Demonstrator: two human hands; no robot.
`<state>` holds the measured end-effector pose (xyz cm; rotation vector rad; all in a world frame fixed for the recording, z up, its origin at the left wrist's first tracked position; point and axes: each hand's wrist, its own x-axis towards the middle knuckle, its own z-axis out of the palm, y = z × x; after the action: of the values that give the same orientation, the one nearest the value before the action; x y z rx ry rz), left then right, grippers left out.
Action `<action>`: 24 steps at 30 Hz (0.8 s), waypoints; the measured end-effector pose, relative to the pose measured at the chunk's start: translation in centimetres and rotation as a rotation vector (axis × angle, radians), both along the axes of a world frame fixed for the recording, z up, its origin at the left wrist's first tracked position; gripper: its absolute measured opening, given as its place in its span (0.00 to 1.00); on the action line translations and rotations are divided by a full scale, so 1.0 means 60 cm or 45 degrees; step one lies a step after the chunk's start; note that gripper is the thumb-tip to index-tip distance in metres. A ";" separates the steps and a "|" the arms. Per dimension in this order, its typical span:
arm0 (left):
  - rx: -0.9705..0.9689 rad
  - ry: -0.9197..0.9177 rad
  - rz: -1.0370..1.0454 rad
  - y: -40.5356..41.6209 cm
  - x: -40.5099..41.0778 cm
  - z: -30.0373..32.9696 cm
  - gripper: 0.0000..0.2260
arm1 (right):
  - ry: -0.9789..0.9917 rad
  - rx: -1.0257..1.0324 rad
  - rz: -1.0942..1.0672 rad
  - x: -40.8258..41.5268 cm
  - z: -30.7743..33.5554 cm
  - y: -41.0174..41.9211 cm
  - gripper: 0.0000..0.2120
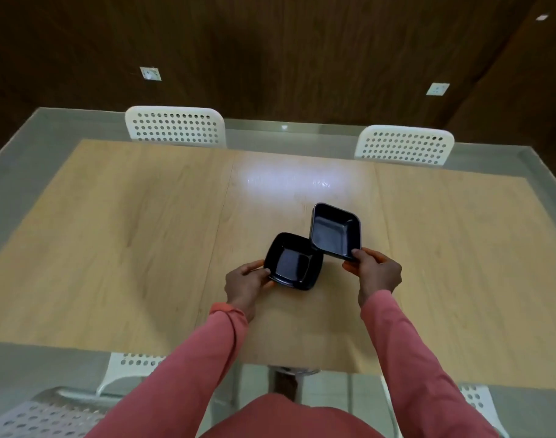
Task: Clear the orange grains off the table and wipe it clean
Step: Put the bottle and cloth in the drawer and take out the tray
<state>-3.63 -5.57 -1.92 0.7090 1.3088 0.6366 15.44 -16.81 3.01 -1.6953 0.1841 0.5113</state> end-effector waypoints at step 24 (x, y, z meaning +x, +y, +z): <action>0.016 0.072 0.322 0.125 0.087 0.003 0.10 | -0.111 -0.313 0.176 0.132 -0.086 0.078 0.08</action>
<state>1.57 1.93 -1.75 0.5795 1.4614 0.8337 23.37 -12.11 -2.13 -1.9765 0.0681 0.5325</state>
